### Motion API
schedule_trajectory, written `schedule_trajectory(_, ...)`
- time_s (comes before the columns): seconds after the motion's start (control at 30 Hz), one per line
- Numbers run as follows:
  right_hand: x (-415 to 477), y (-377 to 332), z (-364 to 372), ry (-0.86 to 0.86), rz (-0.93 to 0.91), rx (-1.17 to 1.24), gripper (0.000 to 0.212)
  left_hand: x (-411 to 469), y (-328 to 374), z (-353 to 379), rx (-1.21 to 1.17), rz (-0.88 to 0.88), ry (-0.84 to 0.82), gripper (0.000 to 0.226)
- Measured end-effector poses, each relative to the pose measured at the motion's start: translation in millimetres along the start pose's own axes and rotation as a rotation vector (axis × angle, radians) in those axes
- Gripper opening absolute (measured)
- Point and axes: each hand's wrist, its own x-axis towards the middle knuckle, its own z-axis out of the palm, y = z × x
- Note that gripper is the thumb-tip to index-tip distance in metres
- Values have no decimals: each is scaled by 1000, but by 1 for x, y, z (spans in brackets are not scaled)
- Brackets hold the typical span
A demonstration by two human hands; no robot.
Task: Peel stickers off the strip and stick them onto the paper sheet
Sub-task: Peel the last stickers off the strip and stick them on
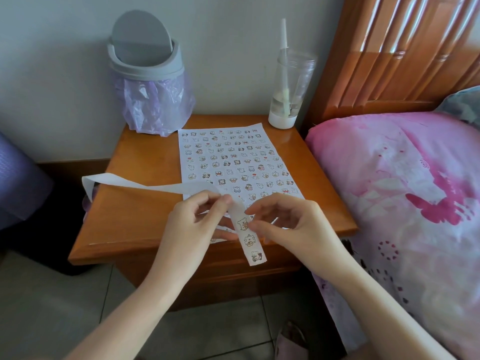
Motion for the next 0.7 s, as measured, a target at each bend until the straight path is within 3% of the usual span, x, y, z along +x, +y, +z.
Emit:
schedule_trajectory(0.1,1,2,0,34,14,25,14,1,2,0,-94,-42,-48,30)
schedule_trajectory(0.2,1,4,-1,60,-5,34,14,0,3,1,-160,-81,-101,18)
schedule_trajectory(0.7,0,5,3,95,-13,-104,13,0,-1,3,-75,-21,-94,11)
